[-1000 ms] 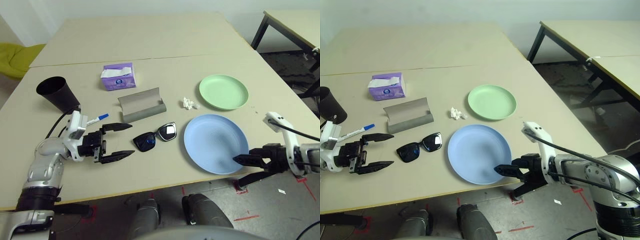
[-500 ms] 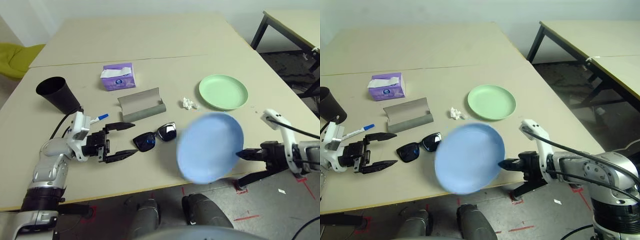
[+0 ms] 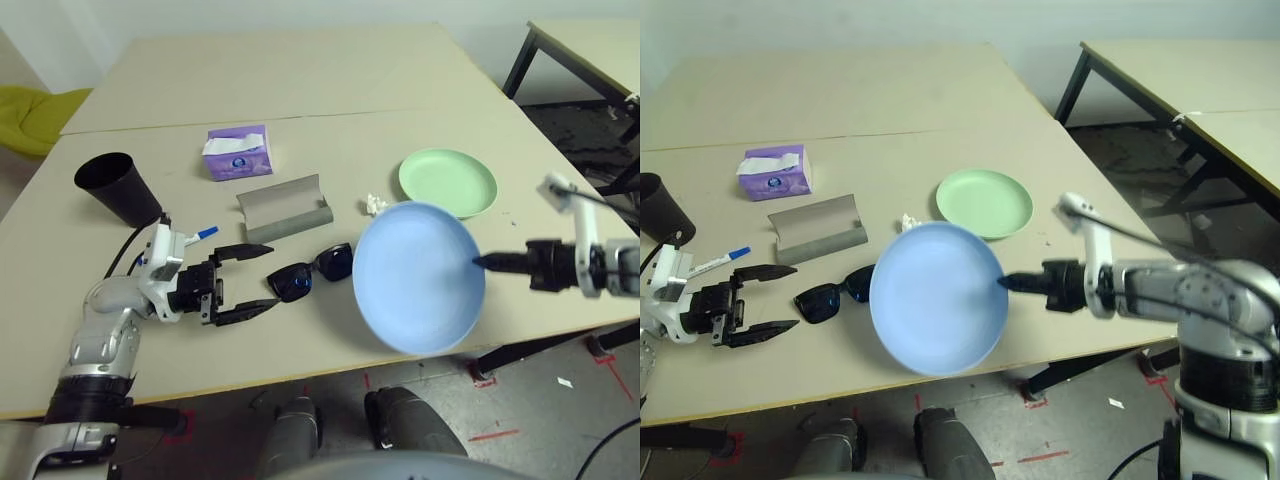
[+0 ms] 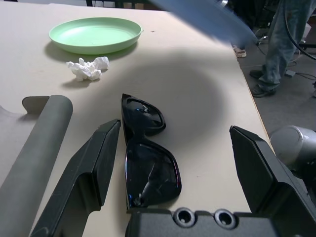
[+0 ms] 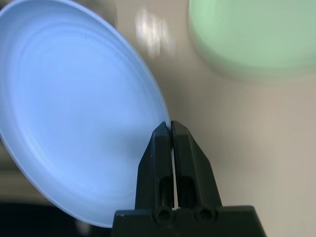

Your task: Organize and tidy the items on the table.

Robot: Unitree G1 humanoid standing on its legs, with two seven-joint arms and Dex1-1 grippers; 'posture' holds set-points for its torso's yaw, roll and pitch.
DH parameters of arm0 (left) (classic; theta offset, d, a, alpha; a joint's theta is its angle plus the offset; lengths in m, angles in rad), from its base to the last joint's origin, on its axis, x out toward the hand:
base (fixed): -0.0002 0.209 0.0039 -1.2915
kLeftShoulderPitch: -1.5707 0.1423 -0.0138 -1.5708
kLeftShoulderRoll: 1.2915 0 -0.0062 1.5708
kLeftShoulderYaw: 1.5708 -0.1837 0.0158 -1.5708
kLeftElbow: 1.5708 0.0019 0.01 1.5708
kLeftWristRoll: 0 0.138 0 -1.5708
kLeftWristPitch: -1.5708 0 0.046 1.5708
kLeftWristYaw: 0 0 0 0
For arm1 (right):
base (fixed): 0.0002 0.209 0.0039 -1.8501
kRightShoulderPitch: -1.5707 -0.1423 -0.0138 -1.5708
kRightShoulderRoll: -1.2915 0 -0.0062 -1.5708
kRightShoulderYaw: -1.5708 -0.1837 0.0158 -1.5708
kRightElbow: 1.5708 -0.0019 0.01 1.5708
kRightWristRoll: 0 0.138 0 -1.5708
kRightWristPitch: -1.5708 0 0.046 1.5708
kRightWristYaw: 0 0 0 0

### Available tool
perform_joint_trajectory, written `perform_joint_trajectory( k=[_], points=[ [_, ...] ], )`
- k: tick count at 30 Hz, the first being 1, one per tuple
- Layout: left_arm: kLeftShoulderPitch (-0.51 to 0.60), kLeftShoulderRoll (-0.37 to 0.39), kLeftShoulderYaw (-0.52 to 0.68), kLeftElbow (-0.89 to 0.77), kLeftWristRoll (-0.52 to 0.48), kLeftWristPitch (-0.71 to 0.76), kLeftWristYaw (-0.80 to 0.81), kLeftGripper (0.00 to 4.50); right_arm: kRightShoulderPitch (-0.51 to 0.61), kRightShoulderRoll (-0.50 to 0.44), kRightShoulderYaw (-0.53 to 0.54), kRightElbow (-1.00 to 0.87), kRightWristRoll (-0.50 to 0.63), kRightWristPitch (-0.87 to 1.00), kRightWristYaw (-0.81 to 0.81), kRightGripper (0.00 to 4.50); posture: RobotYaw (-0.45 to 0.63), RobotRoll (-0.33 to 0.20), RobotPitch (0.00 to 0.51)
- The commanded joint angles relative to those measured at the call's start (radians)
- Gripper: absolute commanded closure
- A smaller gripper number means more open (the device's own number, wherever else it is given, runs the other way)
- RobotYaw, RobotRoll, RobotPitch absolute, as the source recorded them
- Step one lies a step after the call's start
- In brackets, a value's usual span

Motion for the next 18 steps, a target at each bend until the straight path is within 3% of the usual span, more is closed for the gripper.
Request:
perform_joint_trajectory(
  k=[1, 9, 18],
  points=[
    [0.004, -0.005, 0.004, 0.004, 0.008, -0.003, 0.015, 0.00, -0.116, 0.034, 0.015, 0.167, -0.095, 0.013, -0.049, 4.47, -0.15, 0.000, 0.139],
    [0.041, -0.012, 0.053, -0.039, -0.008, 0.036, 0.138, 0.00, -0.325, 0.092, 0.146, 0.586, -0.376, -0.319, -0.056, 4.47, -0.13, 0.000, 0.137],
    [0.097, -0.005, 0.085, -0.104, -0.013, 0.067, 0.214, 0.00, -0.468, 0.129, 0.117, 0.967, -0.558, -0.671, -0.086, 4.47, -0.10, 0.000, 0.131]
  ],
)
